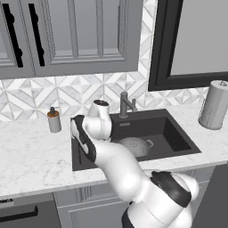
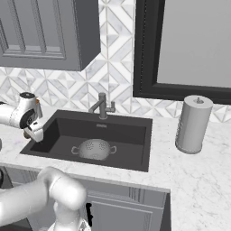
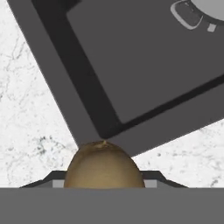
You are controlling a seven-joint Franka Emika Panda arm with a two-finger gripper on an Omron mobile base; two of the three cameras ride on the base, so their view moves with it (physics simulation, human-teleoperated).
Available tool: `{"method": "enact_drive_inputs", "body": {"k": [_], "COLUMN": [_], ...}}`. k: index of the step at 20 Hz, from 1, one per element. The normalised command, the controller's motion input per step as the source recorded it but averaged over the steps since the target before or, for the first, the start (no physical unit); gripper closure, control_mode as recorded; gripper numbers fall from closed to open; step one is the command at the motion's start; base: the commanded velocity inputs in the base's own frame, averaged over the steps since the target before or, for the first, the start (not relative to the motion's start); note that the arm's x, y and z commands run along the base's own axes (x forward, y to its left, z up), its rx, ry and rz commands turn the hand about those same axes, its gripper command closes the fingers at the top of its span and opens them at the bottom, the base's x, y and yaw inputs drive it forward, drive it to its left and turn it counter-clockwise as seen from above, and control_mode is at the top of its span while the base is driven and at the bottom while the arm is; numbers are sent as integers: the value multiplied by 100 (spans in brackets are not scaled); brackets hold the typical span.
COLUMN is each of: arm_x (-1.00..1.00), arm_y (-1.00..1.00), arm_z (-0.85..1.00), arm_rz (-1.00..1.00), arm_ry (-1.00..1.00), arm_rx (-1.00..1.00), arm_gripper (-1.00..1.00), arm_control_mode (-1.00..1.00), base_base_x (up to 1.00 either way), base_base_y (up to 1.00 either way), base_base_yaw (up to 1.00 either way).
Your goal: Put the colander in the sink, put the kiwi in the colander, and turn on the sink faucet and pour water over the colander.
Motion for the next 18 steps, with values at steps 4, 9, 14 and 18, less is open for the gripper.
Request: {"method": "enact_drive_inputs", "body": {"k": [4, 9, 14, 18], "arm_x": [0, -6, -26, -30], "arm_y": [-61, -61, -64, -73], "arm_z": [40, 21, 11, 0], "arm_rz": [16, 31, 43, 40], "arm_ry": [12, 1, -1, -7], "arm_rx": [3, 0, -6, -4], "arm_gripper": [100, 100, 100, 100], "arm_control_mode": [-100, -100, -100, -100], "base_base_x": [0, 0, 0, 0], "base_base_y": [0, 0, 0, 0], "base_base_yaw": [0, 0, 0, 0]}}
